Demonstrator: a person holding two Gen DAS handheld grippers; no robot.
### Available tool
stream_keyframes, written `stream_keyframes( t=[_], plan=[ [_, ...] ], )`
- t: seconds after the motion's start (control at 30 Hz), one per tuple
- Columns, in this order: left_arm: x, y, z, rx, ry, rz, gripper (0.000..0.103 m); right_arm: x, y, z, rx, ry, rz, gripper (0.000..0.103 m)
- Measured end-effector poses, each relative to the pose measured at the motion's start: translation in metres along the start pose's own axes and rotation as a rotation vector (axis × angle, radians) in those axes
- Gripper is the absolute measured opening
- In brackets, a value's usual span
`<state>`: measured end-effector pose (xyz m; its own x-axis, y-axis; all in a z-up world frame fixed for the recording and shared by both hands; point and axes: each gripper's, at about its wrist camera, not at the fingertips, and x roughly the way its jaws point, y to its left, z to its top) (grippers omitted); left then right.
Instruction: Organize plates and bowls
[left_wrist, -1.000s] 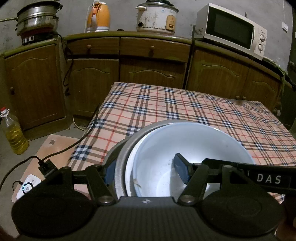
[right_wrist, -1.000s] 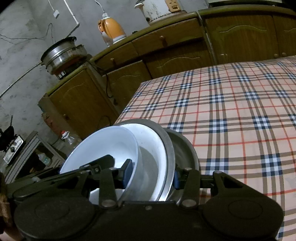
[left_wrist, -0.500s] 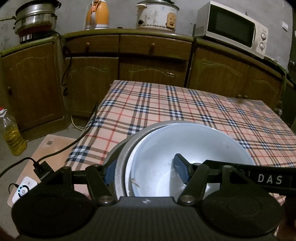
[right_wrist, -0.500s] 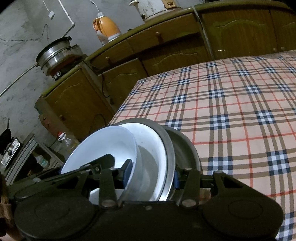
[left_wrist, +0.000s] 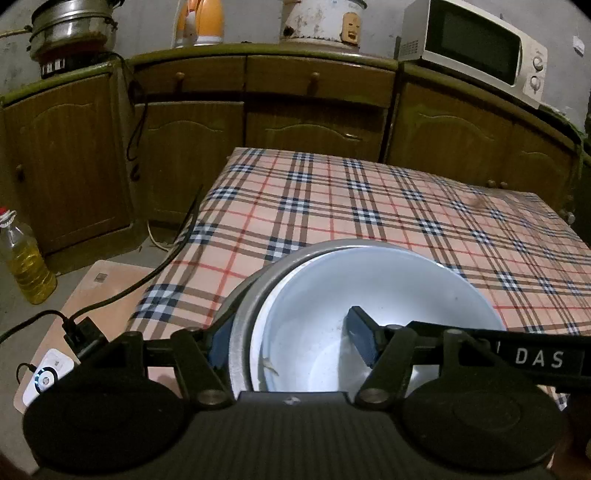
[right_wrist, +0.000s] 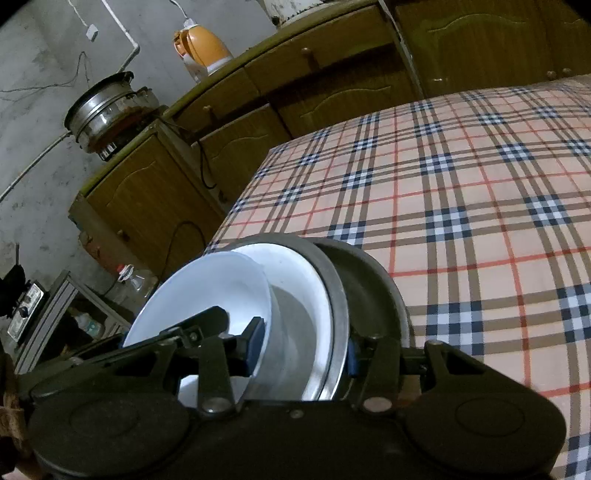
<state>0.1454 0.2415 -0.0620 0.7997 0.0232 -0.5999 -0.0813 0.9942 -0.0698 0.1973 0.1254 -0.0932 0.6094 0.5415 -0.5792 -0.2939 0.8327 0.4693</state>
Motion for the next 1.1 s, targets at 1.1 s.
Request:
stream_keyframes(
  t=[1.1],
  plan=[
    [-0.073, -0.009, -0.014, -0.006, -0.133, 0.079, 0.088, -0.098, 0.029, -0.022, -0.337, -0.112, -0.144, 0.08]
  ],
)
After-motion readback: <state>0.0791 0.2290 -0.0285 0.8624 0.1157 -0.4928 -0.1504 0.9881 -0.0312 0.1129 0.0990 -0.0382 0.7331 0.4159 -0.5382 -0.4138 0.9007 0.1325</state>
